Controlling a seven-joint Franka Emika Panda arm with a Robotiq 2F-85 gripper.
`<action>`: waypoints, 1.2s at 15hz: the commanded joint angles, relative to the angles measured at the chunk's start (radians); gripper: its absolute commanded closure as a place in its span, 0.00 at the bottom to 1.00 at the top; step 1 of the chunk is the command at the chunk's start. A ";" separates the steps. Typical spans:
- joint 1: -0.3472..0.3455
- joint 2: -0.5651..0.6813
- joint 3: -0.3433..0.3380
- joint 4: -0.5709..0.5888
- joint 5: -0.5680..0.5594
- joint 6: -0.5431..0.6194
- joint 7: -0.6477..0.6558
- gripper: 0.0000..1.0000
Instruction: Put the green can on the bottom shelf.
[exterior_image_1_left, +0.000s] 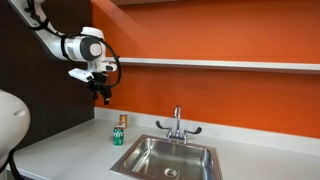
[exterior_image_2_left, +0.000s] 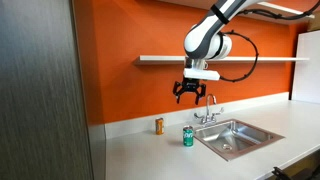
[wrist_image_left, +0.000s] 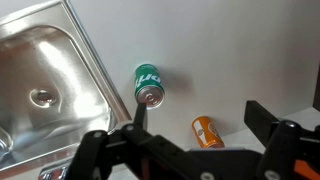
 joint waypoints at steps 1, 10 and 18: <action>0.011 0.000 -0.012 0.001 -0.004 -0.002 0.002 0.00; 0.011 0.000 -0.012 0.001 -0.004 -0.002 0.002 0.00; -0.003 0.057 -0.035 -0.018 -0.061 -0.015 0.007 0.00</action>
